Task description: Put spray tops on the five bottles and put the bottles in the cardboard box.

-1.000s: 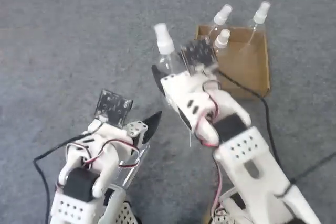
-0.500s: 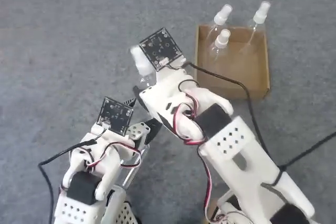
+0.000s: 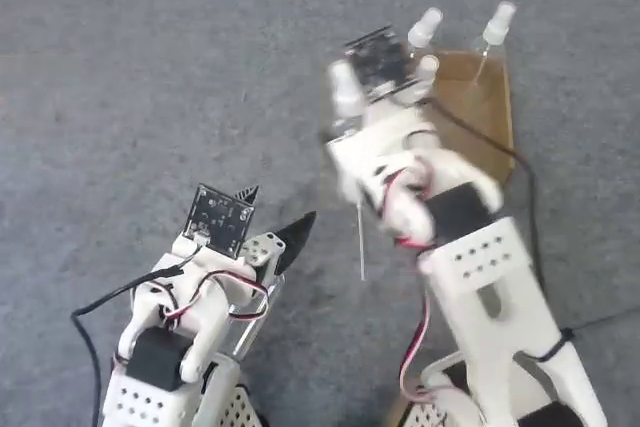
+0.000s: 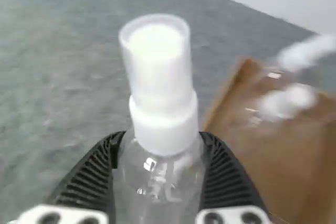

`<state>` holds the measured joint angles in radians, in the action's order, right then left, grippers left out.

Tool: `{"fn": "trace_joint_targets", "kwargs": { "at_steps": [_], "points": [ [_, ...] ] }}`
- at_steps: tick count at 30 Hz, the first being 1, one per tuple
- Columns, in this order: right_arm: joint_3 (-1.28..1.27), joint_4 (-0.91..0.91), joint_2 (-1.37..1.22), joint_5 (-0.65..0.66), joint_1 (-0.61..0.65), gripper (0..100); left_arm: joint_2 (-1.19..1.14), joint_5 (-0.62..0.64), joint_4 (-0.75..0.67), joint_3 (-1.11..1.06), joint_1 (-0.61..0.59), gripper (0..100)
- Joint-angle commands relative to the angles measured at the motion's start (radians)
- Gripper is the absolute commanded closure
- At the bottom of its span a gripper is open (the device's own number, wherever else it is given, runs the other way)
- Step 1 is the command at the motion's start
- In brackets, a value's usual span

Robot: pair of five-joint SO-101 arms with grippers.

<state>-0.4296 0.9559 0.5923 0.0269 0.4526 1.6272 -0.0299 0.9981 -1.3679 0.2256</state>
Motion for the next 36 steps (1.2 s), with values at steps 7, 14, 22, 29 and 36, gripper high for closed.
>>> {"fn": "trace_joint_targets", "kwargs": {
  "at_steps": [7, 14, 22, 29, 36],
  "points": [
    [-0.021, -0.24, 0.031, 0.054, -0.404, 99.2, 0.015, -0.006, -0.038, -0.01, 0.005, 73],
    [-0.044, -0.481, -0.183, 0.048, -0.499, 99.2, 0.015, -0.006, -0.04, -0.015, 0.002, 73],
    [-0.044, -0.779, -0.443, 0.046, -0.529, 99.2, 0.015, -0.006, -0.038, -0.015, 0.005, 73],
    [-0.044, -0.901, -0.576, 0.046, -0.522, 99.2, 0.015, -0.006, -0.04, -0.015, 0.0, 73],
    [-0.044, -0.981, -0.664, 0.051, -0.524, 99.2, 0.015, -0.006, -0.038, -0.015, 0.0, 73]
  ]
}}
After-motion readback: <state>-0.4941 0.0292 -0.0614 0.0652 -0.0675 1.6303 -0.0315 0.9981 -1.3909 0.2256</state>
